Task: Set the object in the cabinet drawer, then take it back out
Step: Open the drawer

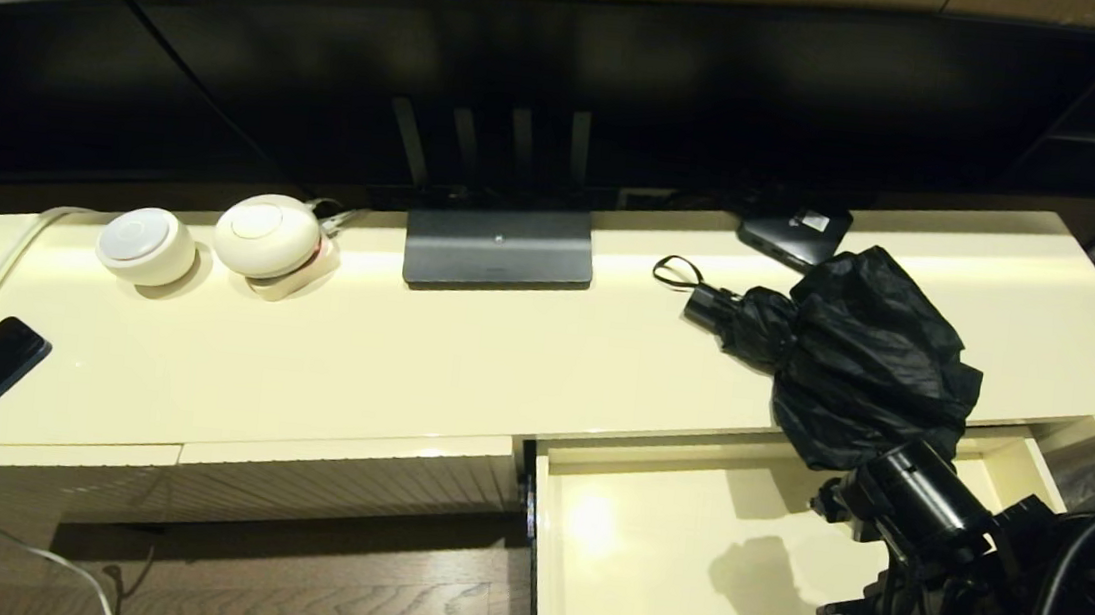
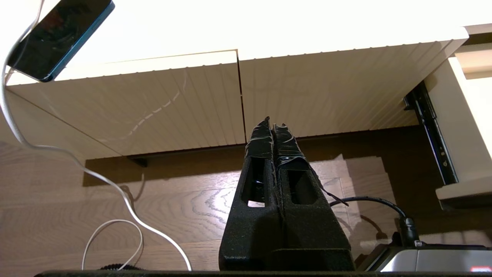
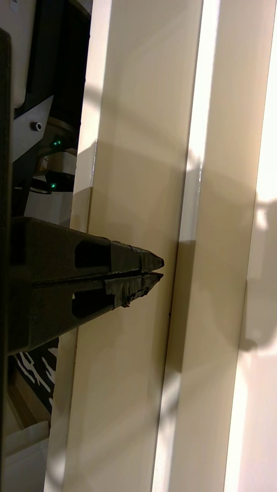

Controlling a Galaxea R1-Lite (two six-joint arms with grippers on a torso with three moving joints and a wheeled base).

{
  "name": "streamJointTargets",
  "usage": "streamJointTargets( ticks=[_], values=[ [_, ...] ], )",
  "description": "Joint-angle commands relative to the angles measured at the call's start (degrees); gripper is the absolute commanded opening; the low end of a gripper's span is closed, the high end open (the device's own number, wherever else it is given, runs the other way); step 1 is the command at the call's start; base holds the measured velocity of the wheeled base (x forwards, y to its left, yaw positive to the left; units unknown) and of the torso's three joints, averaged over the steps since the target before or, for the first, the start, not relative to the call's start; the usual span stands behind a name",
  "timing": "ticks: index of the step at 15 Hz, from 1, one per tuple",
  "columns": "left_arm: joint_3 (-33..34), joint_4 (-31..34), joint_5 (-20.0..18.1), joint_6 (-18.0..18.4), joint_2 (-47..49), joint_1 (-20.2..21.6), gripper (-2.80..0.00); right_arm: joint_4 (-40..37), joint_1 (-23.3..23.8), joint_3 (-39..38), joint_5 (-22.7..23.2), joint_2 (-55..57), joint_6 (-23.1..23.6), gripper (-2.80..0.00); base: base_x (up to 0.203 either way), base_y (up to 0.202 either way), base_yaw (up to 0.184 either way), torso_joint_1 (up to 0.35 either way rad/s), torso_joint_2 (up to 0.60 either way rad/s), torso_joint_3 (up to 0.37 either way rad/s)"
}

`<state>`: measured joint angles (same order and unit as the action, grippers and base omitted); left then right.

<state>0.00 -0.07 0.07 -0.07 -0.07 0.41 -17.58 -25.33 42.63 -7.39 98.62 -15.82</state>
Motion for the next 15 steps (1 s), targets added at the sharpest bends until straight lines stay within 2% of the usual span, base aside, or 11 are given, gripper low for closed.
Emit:
streamJointTargets(
  ticks=[1, 5, 7, 10, 13, 15],
  values=[
    [0.2, 0.1, 0.0, 0.0, 0.1, 0.0, -2.80, -0.2, 0.1, 0.0, -0.3, 0.2, -0.1, -2.80, 0.000, 0.000, 0.000, 0.000, 0.00, 0.000],
    [0.2, 0.0, 0.0, 0.0, 0.1, 0.0, -2.80, 0.7, 0.2, 0.9, -1.5, -0.5, -0.3, -2.80, 0.000, 0.000, 0.000, 0.000, 0.00, 0.000],
    [0.2, 0.0, 0.0, 0.0, 0.1, 0.0, -2.80, 4.3, 0.6, 1.3, -4.9, -3.0, -0.3, -2.80, 0.000, 0.000, 0.000, 0.000, 0.00, 0.000],
    [0.2, 0.0, 0.0, 0.0, 0.1, 0.0, -2.80, 5.3, 0.8, 2.4, -6.9, -7.0, 1.7, -2.80, 0.000, 0.000, 0.000, 0.000, 0.00, 0.000],
    [0.2, 0.0, 0.0, 0.0, 0.1, 0.0, -2.80, 5.3, 0.8, 2.2, -8.3, -13.6, 8.7, -2.80, 0.000, 0.000, 0.000, 0.000, 0.00, 0.000],
    [0.2, 0.0, 0.0, 0.0, 0.1, 0.0, -2.80, 5.0, 0.8, 1.4, -8.6, -19.7, 18.2, -2.80, 0.000, 0.000, 0.000, 0.000, 0.00, 0.000]
  ],
)
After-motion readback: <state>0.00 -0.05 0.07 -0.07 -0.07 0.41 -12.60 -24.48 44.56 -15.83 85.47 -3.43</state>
